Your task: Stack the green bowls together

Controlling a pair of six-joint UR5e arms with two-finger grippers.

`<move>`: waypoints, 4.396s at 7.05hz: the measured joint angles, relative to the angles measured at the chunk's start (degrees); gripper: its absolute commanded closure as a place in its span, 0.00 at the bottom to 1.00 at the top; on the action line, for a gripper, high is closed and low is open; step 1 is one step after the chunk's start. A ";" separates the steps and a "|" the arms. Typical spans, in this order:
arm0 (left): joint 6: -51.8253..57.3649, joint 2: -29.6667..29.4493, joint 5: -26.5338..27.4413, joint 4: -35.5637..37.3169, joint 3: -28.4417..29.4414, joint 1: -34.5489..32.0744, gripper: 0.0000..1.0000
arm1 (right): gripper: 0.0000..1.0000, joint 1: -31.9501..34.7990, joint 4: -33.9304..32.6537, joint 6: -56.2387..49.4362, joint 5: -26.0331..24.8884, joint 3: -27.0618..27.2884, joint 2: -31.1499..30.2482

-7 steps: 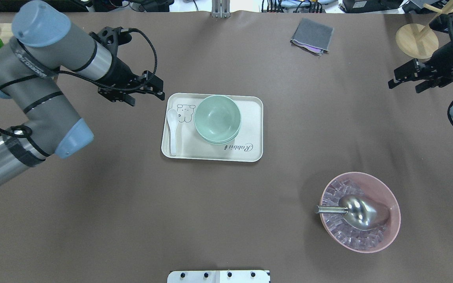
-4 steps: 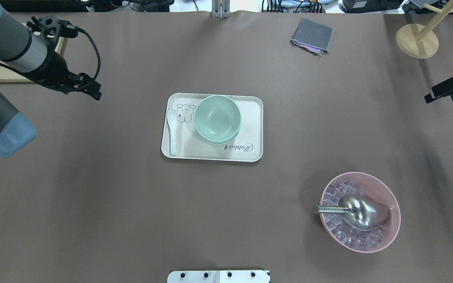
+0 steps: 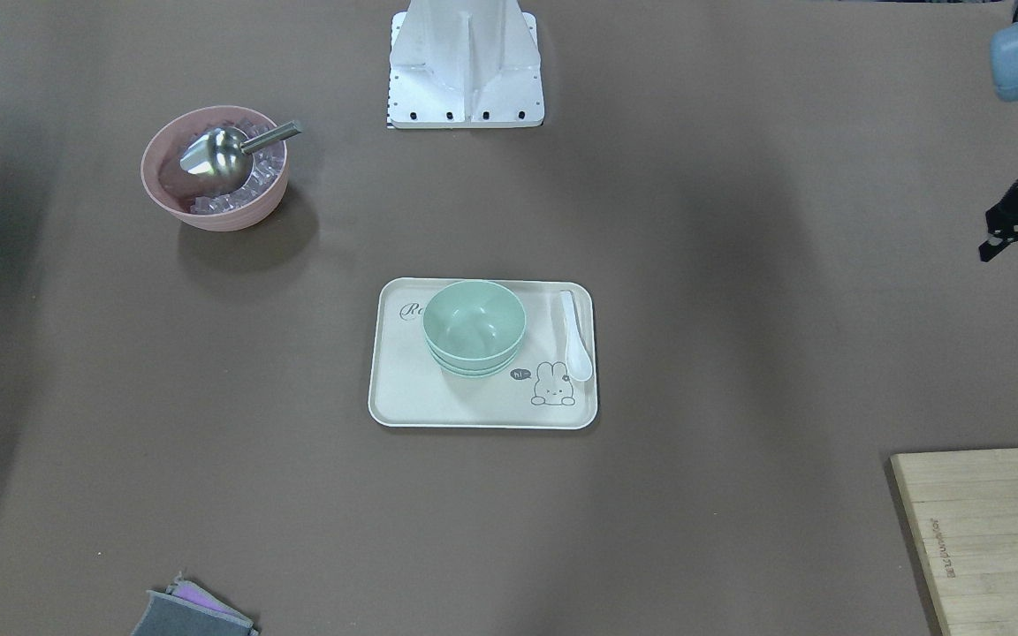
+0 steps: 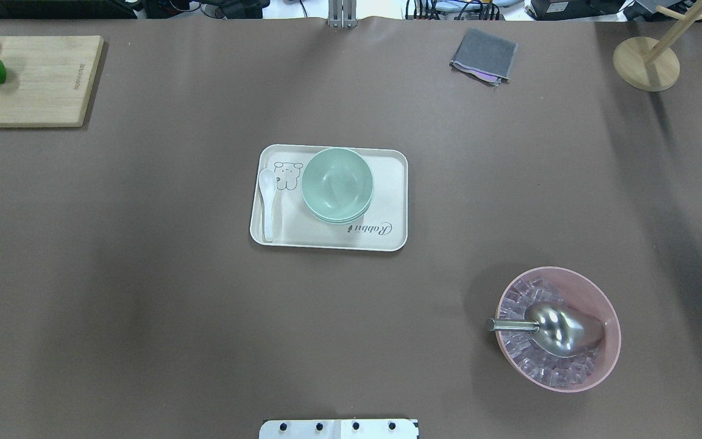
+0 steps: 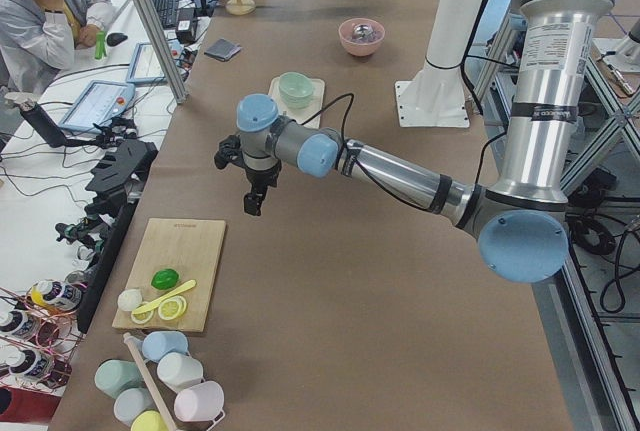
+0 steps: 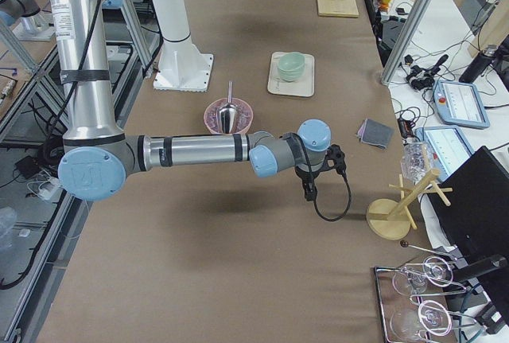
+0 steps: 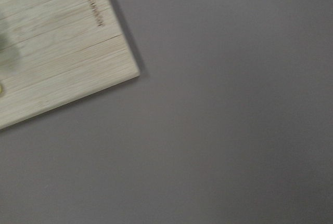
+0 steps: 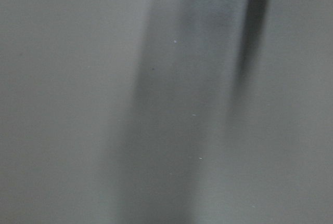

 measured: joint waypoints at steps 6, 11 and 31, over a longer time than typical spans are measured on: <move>2.86 6.23 -1.23 -0.14 3.82 -2.82 0.02 | 0.00 12.14 -6.45 -11.31 -4.00 -6.46 -0.97; 11.49 8.64 5.42 2.86 7.86 -7.00 0.02 | 0.00 11.58 -10.01 -12.28 -4.51 -6.57 3.51; 12.34 7.39 -4.02 3.47 11.07 -14.15 0.02 | 0.00 7.76 -9.40 -11.67 -4.84 -2.47 2.13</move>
